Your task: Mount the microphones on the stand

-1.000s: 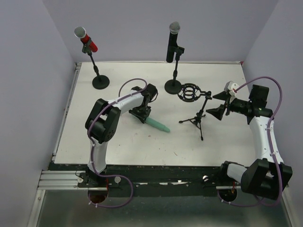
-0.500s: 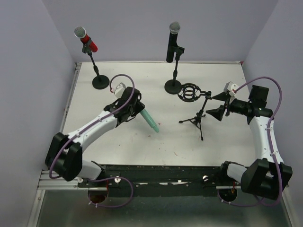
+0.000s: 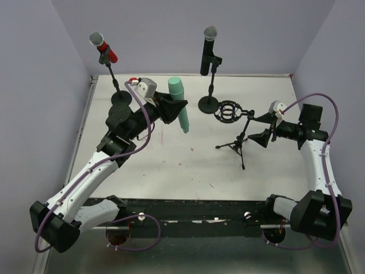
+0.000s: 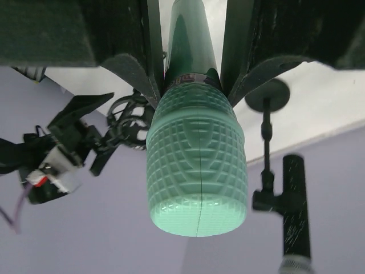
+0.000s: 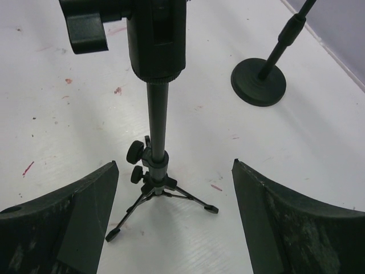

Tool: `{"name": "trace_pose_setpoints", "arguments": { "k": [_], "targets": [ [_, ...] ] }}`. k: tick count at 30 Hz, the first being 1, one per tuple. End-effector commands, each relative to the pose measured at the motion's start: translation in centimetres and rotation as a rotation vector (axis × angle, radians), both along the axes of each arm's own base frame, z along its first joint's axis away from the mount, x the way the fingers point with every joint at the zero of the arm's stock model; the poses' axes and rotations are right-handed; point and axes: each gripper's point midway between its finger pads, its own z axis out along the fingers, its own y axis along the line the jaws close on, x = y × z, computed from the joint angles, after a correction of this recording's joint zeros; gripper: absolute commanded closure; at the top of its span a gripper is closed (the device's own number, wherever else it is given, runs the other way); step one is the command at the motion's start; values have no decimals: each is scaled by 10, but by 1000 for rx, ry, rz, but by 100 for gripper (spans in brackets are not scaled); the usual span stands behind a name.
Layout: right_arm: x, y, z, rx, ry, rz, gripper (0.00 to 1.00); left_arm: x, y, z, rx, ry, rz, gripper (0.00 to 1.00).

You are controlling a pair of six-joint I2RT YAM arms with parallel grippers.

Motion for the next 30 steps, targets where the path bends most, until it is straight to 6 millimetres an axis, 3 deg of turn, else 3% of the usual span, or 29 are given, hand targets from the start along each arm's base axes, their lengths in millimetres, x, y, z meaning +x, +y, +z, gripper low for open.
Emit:
{"name": "trace_pose_setpoints", "arguments": {
  "k": [1, 7, 14, 22, 30],
  "targets": [
    [-4, 2, -1, 21, 7, 28, 11, -41, -25, 63, 16, -308, -240, 100],
    [-4, 2, -3, 22, 14, 34, 11, -53, -56, 112, -37, -408, -361, 100],
    [-5, 3, -6, 21, 22, 43, 11, -22, -82, 139, -117, -415, -345, 100],
    [-6, 3, -5, 19, 19, 46, 11, -3, -110, 140, -172, -356, -396, 100],
    [-7, 3, -6, 16, 26, 54, 11, 11, -133, 122, -164, -300, -420, 100]
  ]
}}
